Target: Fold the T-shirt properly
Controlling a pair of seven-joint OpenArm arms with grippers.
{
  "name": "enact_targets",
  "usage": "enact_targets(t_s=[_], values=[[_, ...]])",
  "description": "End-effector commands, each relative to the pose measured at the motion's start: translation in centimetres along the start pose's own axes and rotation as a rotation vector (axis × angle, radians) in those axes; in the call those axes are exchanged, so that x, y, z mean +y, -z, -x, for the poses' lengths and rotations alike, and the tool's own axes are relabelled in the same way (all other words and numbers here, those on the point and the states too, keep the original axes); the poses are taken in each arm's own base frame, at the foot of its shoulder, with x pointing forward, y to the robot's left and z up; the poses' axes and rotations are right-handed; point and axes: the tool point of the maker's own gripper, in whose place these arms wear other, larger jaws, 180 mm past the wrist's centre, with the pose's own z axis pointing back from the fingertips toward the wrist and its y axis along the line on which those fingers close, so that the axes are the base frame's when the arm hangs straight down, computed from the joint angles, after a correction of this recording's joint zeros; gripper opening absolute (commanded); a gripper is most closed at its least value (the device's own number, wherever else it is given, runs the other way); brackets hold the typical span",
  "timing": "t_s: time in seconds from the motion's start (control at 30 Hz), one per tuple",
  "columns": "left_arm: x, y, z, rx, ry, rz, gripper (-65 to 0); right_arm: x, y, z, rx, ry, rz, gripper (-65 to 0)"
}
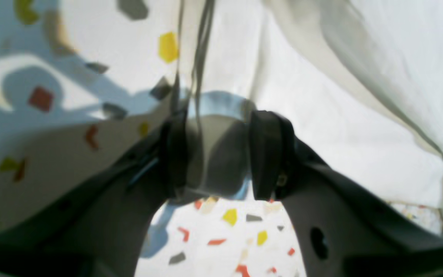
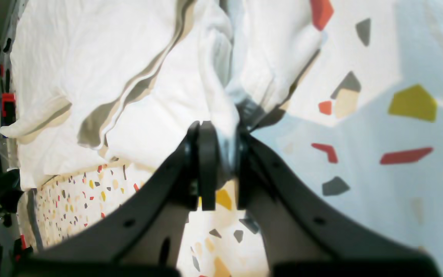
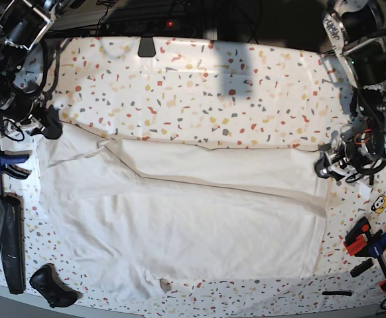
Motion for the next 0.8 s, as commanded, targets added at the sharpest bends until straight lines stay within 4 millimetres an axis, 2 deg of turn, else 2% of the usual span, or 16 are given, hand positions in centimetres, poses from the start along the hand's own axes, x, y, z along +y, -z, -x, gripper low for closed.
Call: enact_targets(t_s=[0.0, 0.1, 0.2, 0.23, 0.3, 0.33, 0.5, 0.63, 0.77], values=[[-0.6, 0.4, 1.2, 0.066, 0.004, 0.002, -39.5, -0.1, -0.5, -0.9, -0.001, -0.035, 0.013, -65.0], [-2.3, 0.8, 2.2, 0.122, -0.01, 0.05, -39.6, -0.1, -0.5, -0.9, -0.003, -0.035, 0.013, -65.0], [-2.9, 1.0, 2.2, 0.128, -0.013, 0.067, -41.3, -0.1, -0.5, -1.1, -0.005, -0.036, 0.012, -65.0], [-2.9, 1.0, 2.2, 0.127, -0.013, 0.067, -46.0, -0.1, -0.5, -1.1, -0.006, -0.036, 0.012, -65.0], [-2.9, 1.0, 2.1, 0.126, -0.012, 0.068, -63.0, -0.1, -0.5, -1.2, -0.011, -0.037, 0.013, -65.0], [-2.9, 1.0, 2.1, 0.125, -0.013, 0.068, -65.0, -0.1, -0.5, -1.3, -0.015, -0.037, 0.013, -65.0], [-2.4, 0.7, 1.9, 0.125, -0.009, 0.057, -65.0, 0.4, -0.8, -1.6, -0.018, -0.03, -0.016, -65.0], [-0.6, -0.5, 1.2, 0.124, -0.001, 0.025, -65.0, 1.4, -2.0, -2.8, -0.021, -0.054, -0.058, -65.0], [-0.1, -1.8, 0.5, 0.096, -0.016, 0.081, -65.0, 1.6, -3.2, -3.3, -0.034, -0.119, -0.03, -65.0]])
